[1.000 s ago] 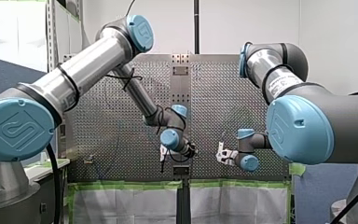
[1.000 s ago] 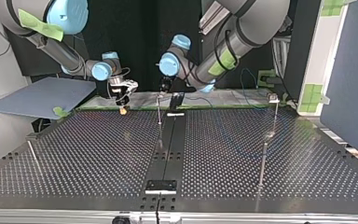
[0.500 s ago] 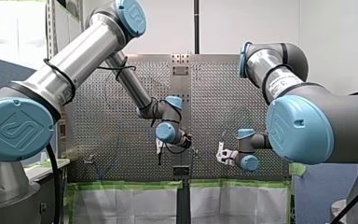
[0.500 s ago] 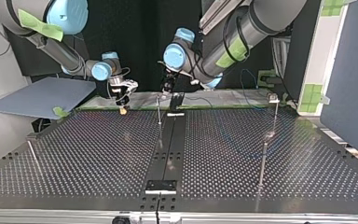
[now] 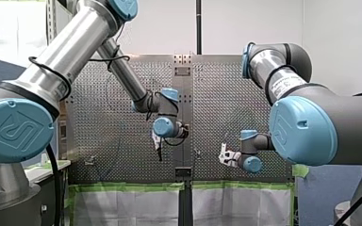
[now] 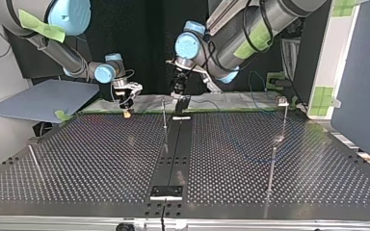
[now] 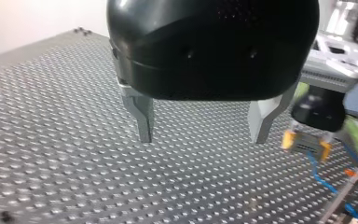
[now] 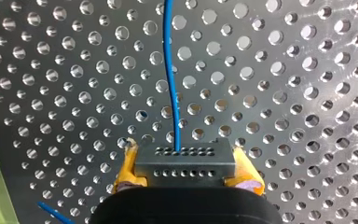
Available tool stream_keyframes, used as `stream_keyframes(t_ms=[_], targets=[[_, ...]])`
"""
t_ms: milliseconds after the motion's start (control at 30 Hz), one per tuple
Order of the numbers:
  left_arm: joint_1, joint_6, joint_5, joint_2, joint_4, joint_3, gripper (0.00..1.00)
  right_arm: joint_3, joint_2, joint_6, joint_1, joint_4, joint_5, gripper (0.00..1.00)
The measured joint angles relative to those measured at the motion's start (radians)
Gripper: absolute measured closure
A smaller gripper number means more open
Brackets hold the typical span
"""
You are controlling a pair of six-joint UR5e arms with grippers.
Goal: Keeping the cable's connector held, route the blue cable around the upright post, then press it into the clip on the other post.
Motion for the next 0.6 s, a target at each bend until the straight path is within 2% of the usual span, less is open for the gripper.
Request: stream_keyframes(t_ms=[300,600], targets=[[0.001,-0.054,-0.014,0.077,0.062,-0.077,0.0,0.0,0.0,0.0,0.0,0.002,0.001,1.0],[-0.003,-0.048,-0.042,0.155,0.071,-0.155,0.0,0.0,0.0,0.001,-0.001,0.005,0.002,1.0]])
